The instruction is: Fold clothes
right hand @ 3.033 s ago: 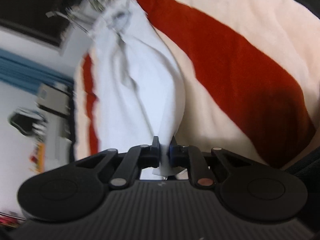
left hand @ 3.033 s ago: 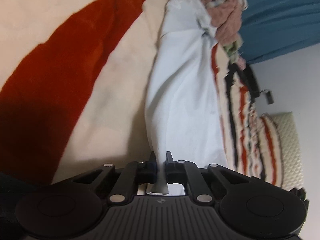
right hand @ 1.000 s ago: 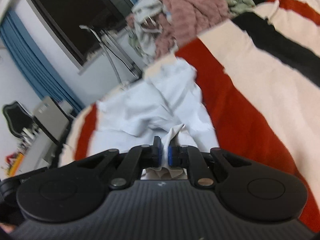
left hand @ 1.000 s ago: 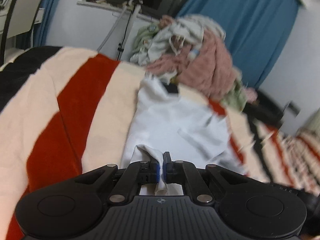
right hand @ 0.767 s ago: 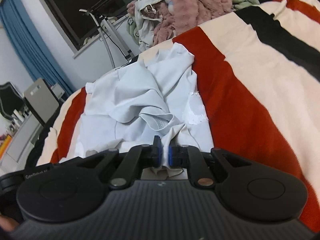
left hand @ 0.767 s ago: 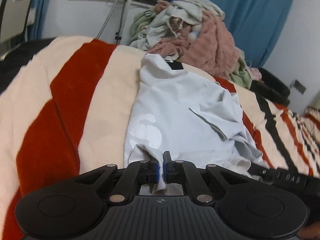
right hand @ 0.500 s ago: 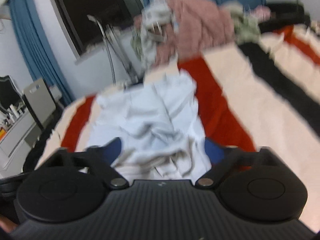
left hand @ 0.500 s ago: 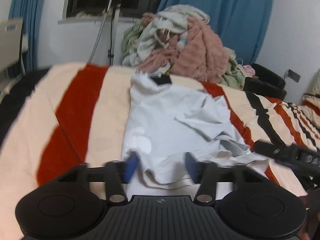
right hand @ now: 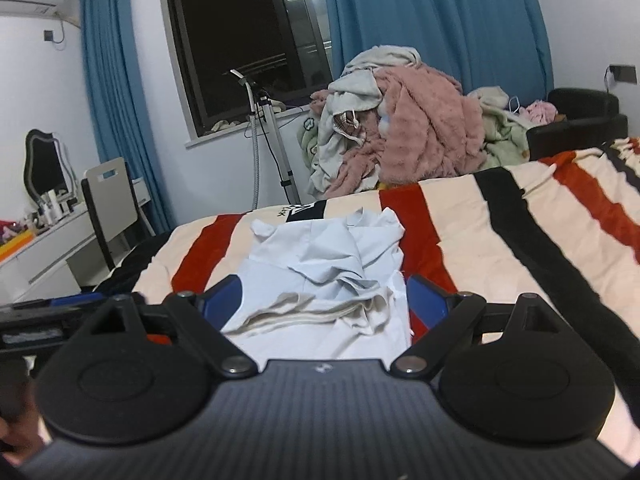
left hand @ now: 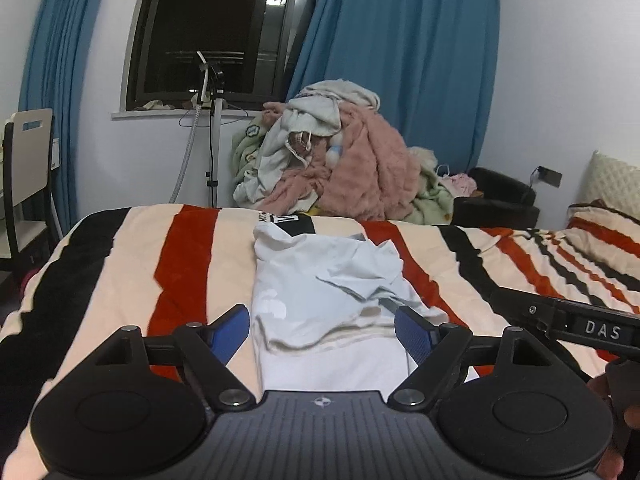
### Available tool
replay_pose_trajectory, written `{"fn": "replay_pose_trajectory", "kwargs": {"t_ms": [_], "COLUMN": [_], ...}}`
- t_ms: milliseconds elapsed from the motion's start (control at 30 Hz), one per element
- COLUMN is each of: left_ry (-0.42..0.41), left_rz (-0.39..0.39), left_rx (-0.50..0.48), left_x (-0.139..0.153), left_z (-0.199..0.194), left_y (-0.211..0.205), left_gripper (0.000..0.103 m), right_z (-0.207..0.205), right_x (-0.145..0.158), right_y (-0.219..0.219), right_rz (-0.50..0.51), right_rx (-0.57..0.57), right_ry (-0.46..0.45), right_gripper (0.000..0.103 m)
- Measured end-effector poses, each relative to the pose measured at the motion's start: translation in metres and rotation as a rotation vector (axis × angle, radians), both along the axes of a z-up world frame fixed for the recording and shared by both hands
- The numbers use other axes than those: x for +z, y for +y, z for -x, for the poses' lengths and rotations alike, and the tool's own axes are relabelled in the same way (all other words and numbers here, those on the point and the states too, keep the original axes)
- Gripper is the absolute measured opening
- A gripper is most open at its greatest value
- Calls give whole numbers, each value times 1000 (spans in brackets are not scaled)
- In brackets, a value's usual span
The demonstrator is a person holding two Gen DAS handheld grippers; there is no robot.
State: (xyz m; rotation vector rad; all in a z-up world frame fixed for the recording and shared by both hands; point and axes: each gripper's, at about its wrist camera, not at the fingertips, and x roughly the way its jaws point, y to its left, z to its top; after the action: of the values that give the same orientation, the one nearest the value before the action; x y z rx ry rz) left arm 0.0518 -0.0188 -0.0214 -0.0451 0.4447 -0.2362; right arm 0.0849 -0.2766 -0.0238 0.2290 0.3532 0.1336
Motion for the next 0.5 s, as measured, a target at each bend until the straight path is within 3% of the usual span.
{"fn": "replay_pose_trajectory", "kwargs": {"t_ms": [167, 300, 500], "left_ry": [-10, 173, 469], "left_rz": [17, 199, 490], "left_rx": [10, -5, -30], "left_x": [4, -21, -63], "left_z": [36, 24, 3], "left_y": [11, 24, 45], "left_gripper": [82, 83, 83], "right_z": [35, 52, 45], "right_x": [4, 3, 1], "right_y": [-1, -1, 2], "right_rz": [9, 7, 16], "right_rx": [-16, -37, -50], "right_ry": [-9, -3, 29], "right_gripper": [90, 90, 90]}}
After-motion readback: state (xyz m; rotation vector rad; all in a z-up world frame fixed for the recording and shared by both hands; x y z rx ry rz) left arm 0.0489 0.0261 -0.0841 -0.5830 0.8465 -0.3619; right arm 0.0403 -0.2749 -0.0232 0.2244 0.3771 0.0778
